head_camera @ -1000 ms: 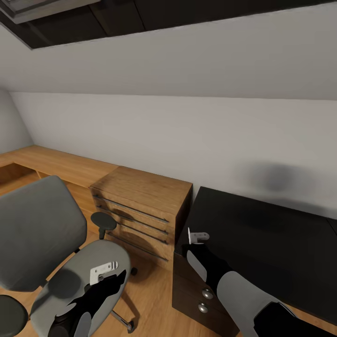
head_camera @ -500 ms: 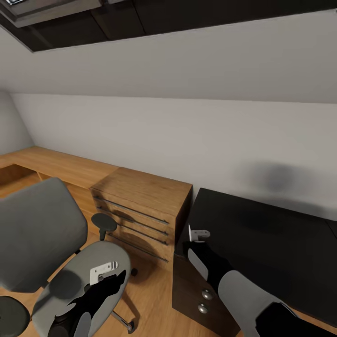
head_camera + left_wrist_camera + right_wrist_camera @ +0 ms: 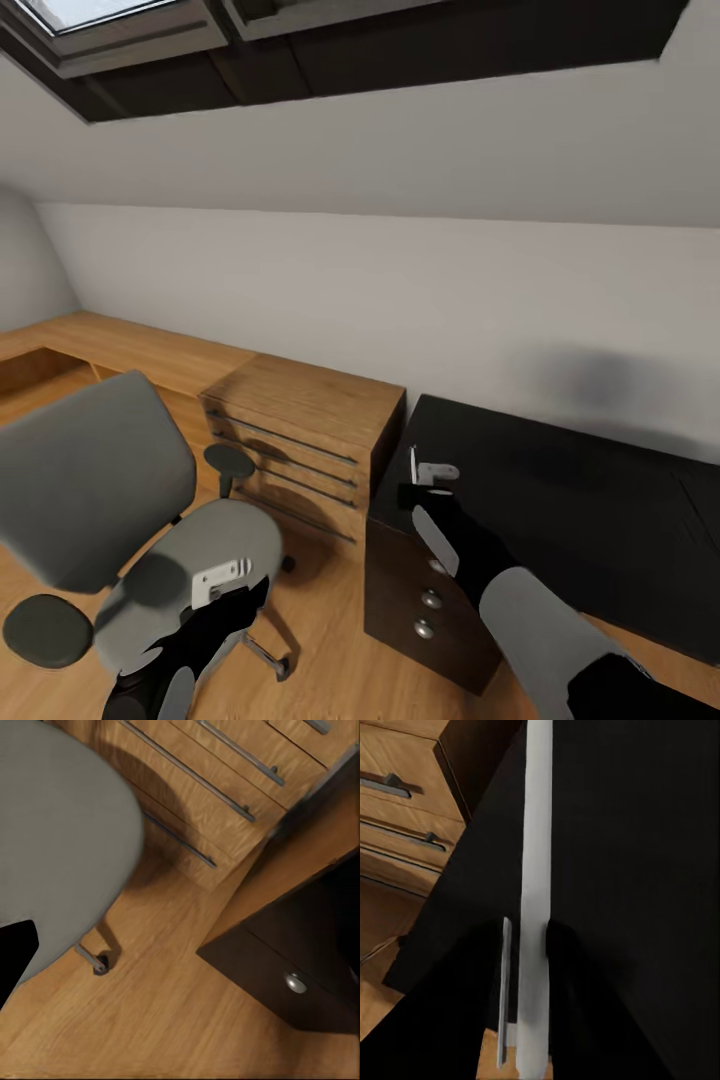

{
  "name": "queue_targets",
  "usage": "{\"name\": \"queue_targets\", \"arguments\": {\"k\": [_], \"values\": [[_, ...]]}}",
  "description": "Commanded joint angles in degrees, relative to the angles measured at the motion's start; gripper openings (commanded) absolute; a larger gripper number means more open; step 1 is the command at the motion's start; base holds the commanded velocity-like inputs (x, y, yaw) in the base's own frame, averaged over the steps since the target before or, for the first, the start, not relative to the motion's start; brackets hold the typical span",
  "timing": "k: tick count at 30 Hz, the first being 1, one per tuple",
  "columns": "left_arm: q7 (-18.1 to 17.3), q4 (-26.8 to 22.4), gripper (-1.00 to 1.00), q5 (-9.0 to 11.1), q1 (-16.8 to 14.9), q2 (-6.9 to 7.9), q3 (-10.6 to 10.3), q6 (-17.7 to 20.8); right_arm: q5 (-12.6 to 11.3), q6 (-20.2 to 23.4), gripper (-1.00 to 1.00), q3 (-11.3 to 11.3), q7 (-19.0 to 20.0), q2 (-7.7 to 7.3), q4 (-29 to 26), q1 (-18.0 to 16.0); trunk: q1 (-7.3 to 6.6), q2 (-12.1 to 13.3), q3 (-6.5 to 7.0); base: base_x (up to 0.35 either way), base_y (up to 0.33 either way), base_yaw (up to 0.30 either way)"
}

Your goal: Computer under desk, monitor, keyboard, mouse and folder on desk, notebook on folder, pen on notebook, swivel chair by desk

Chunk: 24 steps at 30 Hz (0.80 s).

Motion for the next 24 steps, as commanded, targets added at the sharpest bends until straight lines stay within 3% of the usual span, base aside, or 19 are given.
{"name": "queue_targets", "arguments": {"k": [1,4,11,15,20,24], "values": [[0.44,-0.09,1.00,0.61,-0.03,-0.04,0.01,0.32,-0.57,0.26,-1.00,-0.80,-0.48,-0.26,-1.13,-0.02,-0.25,0.36,0.12,-0.334,-0.084,0.000],[0.47,-0.06,1.00,0.55,-0.03,-0.07,-0.04,0.35,-0.57,0.77,-1.00,-2.23,-0.49,-0.72,-3.18,0.02,-0.91,1.57,0.65,-0.336,-0.102,0.000],[0.54,0.32,1.00,0.37,-0.03,-0.18,-0.83,0.45,-0.63,3.44,-1.00,-5.42,-0.51,-3.57,-9.62,0.47,-2.45,4.37,1.91,-0.315,-0.159,0.000],[0.57,1.10,1.00,0.31,-0.03,-0.20,-2.76,0.46,-0.64,5.36,-1.00,-7.71,-0.51,-4.52,-12.53,1.08,-3.33,5.98,2.67,-0.163,-0.108,-0.032],[0.63,2.35,1.00,0.27,-0.03,-0.09,-5.84,0.47,-0.65,8.31,-1.00,-11.46,-0.51,-5.29,-15.36,1.49,-3.33,5.98,2.85,-0.045,-0.030,-0.174],[0.85,3.43,1.00,0.27,-0.03,-0.05,-6.66,0.41,-0.65,9.67,-1.00,-13.58,-0.51,-5.79,-16.16,1.75,-3.33,5.98,3.02,-0.011,-0.007,-0.241]]}}
